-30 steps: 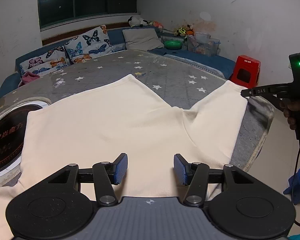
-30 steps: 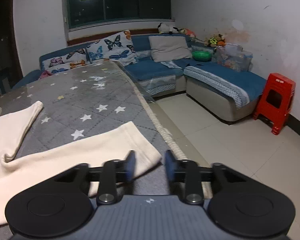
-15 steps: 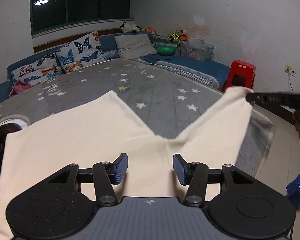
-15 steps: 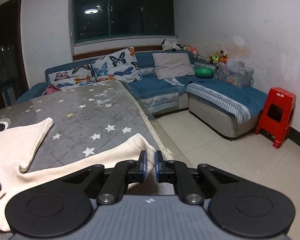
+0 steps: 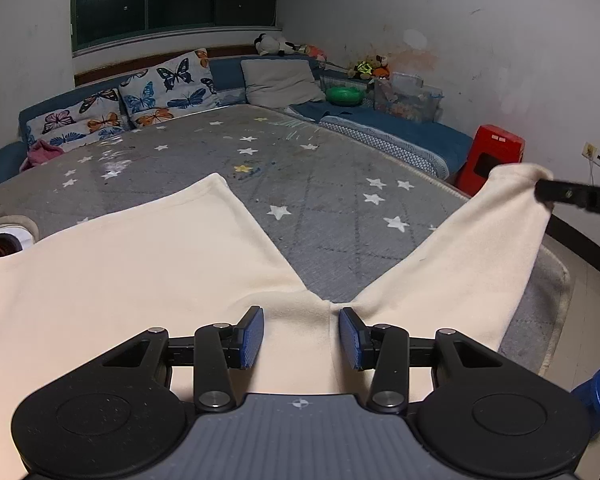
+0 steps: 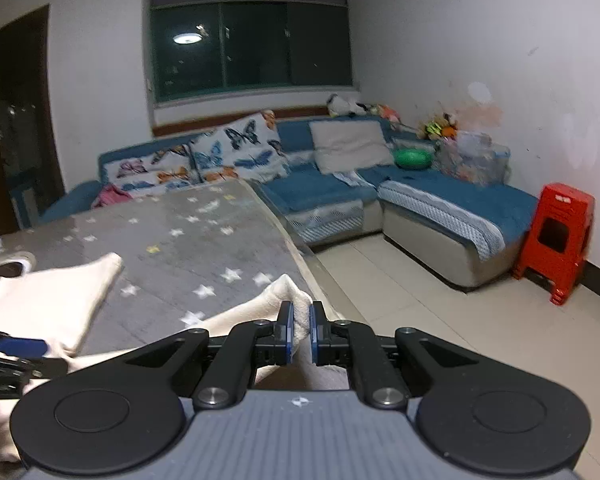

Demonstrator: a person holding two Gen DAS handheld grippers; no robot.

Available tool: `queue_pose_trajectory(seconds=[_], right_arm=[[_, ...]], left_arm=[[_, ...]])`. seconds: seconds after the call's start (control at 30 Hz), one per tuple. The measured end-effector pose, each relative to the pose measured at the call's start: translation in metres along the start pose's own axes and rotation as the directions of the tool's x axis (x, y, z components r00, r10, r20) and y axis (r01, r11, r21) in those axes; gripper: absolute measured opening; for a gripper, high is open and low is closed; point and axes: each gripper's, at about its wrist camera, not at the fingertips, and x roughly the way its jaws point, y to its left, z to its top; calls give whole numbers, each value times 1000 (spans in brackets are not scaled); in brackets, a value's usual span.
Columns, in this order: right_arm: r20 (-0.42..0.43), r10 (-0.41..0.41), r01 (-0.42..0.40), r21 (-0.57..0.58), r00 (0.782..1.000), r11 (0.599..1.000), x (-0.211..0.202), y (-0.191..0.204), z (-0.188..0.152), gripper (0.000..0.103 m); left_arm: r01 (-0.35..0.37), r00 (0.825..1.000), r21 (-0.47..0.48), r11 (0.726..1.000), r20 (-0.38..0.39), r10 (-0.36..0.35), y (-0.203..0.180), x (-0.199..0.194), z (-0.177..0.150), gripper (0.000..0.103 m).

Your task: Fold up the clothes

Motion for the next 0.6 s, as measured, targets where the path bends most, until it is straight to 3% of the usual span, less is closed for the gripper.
queue_pose_trajectory(seconds=[0.3,0.47,0.6], right_arm=[[99,167,-157,-102,981,982,-46,42,43,7],[116,316,-289,-198,942,936,-58,89,67,7],[84,429,-390,-290,899,874,-56,143,76,7]], left_arm=[[-39,999,-52,998,31,41,29,-41,-13,46],[-97,994,-104,990,41,102,59,-70,-30,47],[-148,986,-165,975,53,159,85,-94,-46,47]])
